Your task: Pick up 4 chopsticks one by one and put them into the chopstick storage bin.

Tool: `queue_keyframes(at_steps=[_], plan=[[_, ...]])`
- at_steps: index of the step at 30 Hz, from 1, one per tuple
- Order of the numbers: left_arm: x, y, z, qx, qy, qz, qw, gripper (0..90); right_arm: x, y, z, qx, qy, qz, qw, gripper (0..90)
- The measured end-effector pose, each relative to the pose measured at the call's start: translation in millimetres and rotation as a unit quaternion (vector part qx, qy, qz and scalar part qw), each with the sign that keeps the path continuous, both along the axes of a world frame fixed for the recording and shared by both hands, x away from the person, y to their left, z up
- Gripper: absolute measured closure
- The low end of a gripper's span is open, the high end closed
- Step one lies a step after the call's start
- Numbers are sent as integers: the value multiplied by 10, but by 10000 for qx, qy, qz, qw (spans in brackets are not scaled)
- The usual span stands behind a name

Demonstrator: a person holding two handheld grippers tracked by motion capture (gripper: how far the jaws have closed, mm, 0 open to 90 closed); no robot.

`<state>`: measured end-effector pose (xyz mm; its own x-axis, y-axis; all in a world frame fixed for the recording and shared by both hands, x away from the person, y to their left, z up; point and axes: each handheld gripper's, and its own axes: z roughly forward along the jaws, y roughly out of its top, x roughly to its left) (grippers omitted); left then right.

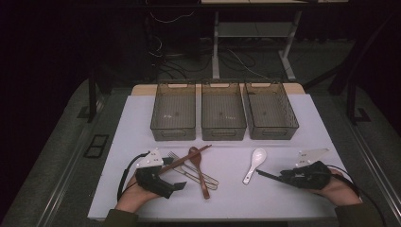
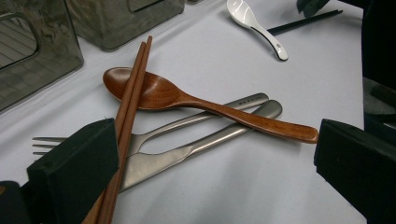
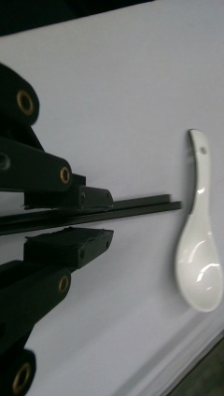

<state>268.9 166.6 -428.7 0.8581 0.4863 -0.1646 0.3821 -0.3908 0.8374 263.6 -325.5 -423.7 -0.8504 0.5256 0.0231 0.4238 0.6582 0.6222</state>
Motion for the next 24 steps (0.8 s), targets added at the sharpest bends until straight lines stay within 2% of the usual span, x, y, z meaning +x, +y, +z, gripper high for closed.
queue_keyframes(at_steps=[2, 4, 9, 24], plan=[[0, 1, -1, 0, 0, 7, 10000, 0, -18, -33, -1, 3, 7, 8, 10000, 796], [0, 1, -1, 0, 4, 7, 10000, 0, -94, -153, -13, -4, 33, -49, 10000, 811], [0, -1, -3, 14, -1, -8, 10000, 0, -159, -257, -61, -88, 112, -84, 9999, 851], [1, -1, -4, 11, 10, -14, 10000, 0, -158, -287, -99, -185, 79, -10, 9998, 858]])
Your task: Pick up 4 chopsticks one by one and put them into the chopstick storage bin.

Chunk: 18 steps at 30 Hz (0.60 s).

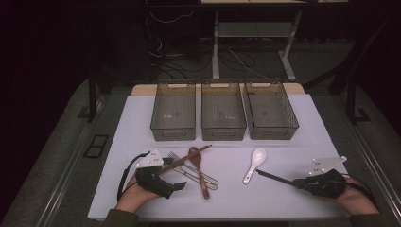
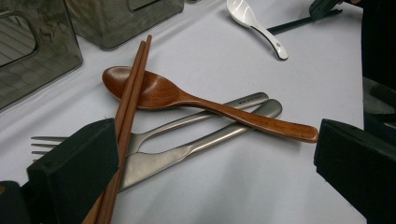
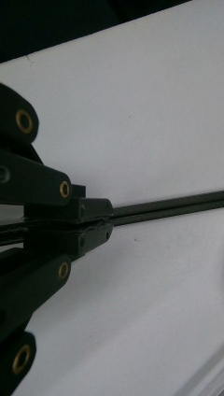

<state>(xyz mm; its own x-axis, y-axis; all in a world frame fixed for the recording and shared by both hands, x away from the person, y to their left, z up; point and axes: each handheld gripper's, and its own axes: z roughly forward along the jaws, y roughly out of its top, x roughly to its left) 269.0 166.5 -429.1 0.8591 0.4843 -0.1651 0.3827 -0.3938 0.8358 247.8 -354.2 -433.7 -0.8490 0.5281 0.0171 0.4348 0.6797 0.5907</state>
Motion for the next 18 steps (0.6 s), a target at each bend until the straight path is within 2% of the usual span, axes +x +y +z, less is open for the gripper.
queue_keyframes(at_steps=[5, 15, 18], plan=[[-1, 1, 1, -8, -2, 8, 10000, 0, -1, -8, -6, -78, -49, 0, 10000, 844], [0, -1, 0, 6, 0, -5, 10000, 0, 10, 10, -43, -101, 38, 65, 9999, 838], [-1, -5, 0, 8, 0, -16, 10000, 0, 26, -15, -56, 15, 109, 49, 9999, 838]])
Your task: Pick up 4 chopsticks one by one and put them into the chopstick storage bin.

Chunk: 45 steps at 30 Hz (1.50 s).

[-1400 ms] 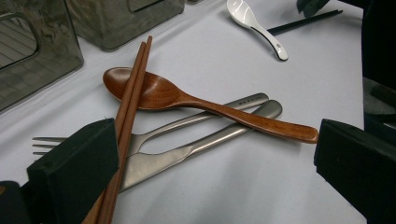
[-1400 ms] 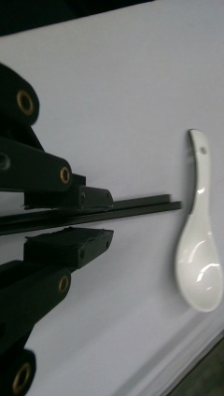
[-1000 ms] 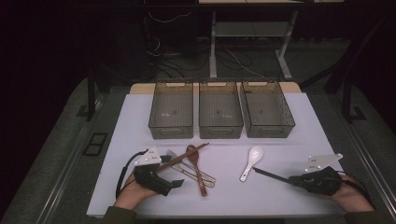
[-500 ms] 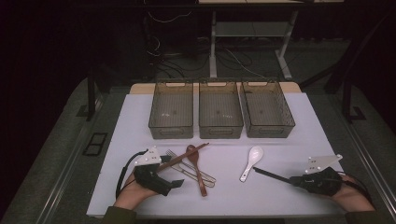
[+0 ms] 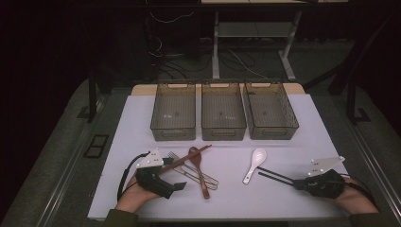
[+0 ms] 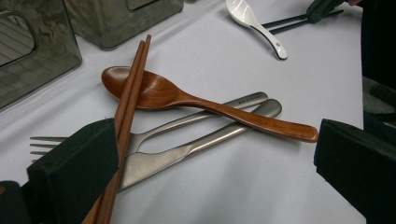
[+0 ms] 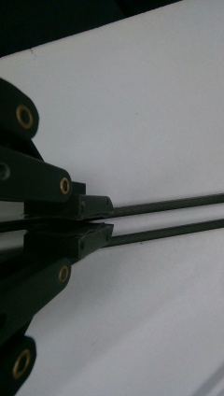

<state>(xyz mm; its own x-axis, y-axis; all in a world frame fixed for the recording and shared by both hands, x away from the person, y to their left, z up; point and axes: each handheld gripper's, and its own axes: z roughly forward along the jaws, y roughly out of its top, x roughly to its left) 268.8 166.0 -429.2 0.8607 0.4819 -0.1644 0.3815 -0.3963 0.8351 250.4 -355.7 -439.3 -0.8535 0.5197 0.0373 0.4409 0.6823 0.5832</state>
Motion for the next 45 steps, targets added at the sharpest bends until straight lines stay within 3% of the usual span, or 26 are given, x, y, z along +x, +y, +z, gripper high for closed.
queue_keyframes(at_steps=[21, 34, 45], plan=[[1, -2, -2, 2, 3, -3, 10000, 0, 33, -29, 56, 219, 83, 250, 9994, 854], [-51, 26, -21, 118, -87, -76, 9999, 0, 55, -45, 206, 579, -137, 184, 9981, 854], [-55, 39, -45, 34, -94, -65, 9999, 0, 143, 45, 345, 889, -285, 146, 9955, 855]])
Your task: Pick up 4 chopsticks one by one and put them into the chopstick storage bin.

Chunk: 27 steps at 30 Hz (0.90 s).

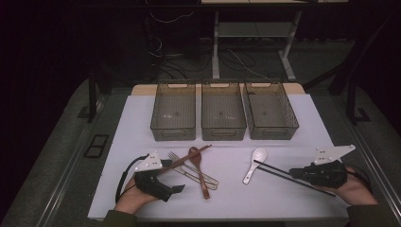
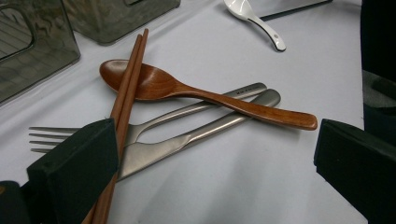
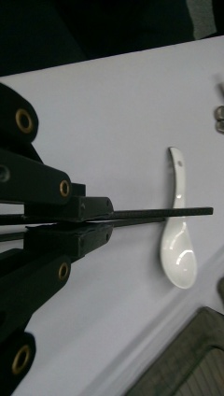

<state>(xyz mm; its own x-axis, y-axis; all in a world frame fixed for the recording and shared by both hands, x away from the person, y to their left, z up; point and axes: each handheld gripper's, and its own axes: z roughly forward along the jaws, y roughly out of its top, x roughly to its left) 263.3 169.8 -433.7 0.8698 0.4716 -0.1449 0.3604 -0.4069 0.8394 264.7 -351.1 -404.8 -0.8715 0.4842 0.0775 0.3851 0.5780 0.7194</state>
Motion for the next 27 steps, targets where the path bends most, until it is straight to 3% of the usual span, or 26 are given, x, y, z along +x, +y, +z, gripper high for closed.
queue_keyframes(at_steps=[9, 16, 27], plan=[[-10, -26, -1, -52, -25, 3, 10000, 0, 112, 139, 77, 188, -68, -151, 9997, 854], [-17, -55, -5, -222, -19, 81, 9997, 0, 160, 205, 113, 246, -108, -280, 9992, 854], [-27, -70, 14, -208, -21, 193, 9996, 0, 266, 381, 180, 405, -188, -357, 9984, 854]])
